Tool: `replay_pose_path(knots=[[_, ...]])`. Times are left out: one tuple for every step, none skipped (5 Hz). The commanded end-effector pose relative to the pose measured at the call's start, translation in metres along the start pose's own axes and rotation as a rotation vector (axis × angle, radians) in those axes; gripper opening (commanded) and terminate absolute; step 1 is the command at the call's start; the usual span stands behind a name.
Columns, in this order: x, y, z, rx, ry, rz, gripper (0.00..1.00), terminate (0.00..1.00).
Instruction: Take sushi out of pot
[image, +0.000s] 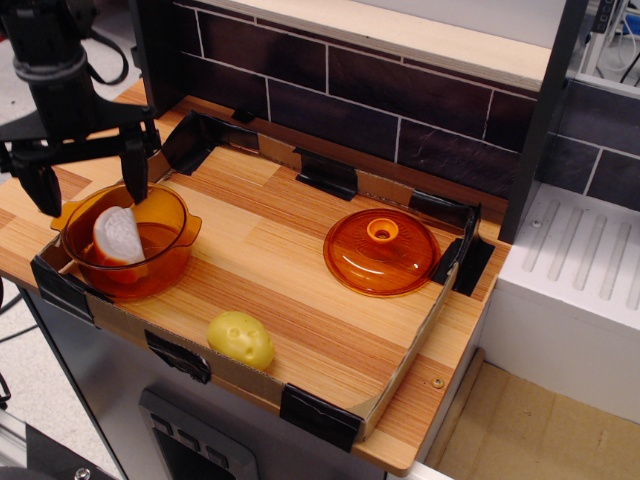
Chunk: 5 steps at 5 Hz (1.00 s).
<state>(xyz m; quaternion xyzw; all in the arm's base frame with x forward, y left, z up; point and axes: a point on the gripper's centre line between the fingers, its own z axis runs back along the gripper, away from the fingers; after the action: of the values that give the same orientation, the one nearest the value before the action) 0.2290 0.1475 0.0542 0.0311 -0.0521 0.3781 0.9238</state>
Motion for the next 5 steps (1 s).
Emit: replay_pose_path(knots=[[-0.006,-0.007,0.002,-0.038,-0.03,0.001,1.0,0.0],[-0.006,-0.011,-0.001,-0.035,-0.024,0.012,1.0,0.0],[-0.006,-0.015,-0.006,-0.016,-0.023,0.023,1.0,0.0],[-0.007,-0.016,-0.012,0.015,-0.028,0.031,1.0,0.0],[-0.007,-0.016,-0.014,0.049,-0.038,0.035,1.0,0.0]])
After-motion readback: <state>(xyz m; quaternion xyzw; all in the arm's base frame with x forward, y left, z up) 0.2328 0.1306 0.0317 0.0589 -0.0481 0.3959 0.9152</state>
